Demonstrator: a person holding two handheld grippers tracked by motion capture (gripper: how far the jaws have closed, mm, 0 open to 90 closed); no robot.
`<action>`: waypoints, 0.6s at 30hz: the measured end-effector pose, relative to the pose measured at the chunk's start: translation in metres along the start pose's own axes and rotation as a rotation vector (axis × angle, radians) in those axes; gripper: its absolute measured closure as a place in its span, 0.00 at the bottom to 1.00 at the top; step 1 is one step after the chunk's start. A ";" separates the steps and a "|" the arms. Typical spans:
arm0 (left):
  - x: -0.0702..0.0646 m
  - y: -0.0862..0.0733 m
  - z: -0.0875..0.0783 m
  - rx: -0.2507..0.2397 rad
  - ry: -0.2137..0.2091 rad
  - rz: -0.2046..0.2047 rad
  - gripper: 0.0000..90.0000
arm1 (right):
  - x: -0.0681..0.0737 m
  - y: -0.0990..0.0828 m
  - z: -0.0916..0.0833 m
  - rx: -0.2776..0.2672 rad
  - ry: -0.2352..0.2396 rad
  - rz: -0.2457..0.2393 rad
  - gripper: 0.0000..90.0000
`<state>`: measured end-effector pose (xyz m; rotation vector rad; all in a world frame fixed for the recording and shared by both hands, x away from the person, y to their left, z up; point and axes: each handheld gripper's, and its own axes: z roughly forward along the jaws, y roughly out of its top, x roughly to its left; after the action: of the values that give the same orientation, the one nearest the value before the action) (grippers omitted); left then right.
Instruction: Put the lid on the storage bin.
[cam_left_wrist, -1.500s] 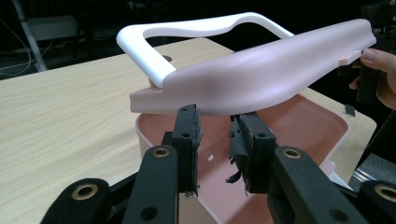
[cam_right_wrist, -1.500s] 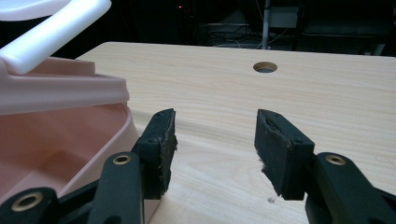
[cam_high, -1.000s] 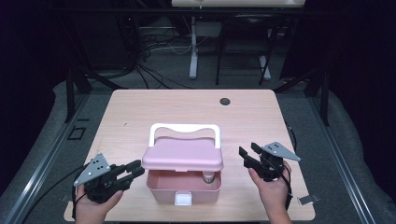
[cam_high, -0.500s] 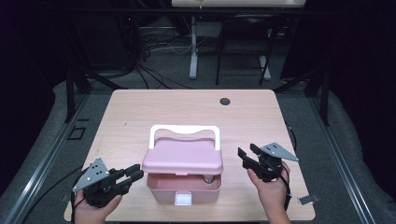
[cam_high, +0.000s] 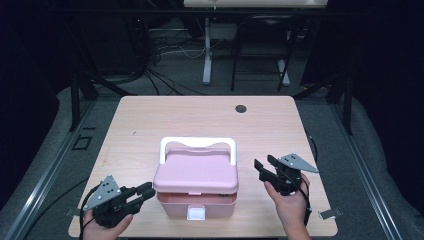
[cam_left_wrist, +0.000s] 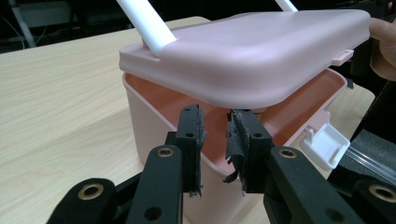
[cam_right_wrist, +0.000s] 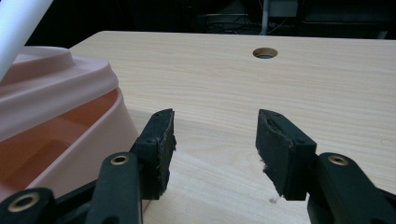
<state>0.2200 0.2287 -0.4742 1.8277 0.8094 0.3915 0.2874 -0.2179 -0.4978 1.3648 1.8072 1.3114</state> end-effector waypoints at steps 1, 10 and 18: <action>0.000 -0.001 0.001 0.001 -0.002 -0.001 0.82 | 0.000 0.000 0.000 0.002 0.000 -0.001 0.52; -0.003 -0.011 0.004 0.025 0.007 0.006 0.82 | -0.001 -0.002 0.001 0.009 -0.001 0.007 0.52; -0.003 -0.016 0.004 0.047 0.006 0.007 0.82 | -0.002 -0.003 0.002 0.009 -0.002 0.010 0.52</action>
<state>0.2151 0.2275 -0.4906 1.8740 0.8228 0.3856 0.2883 -0.2192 -0.5013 1.3813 1.8089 1.3082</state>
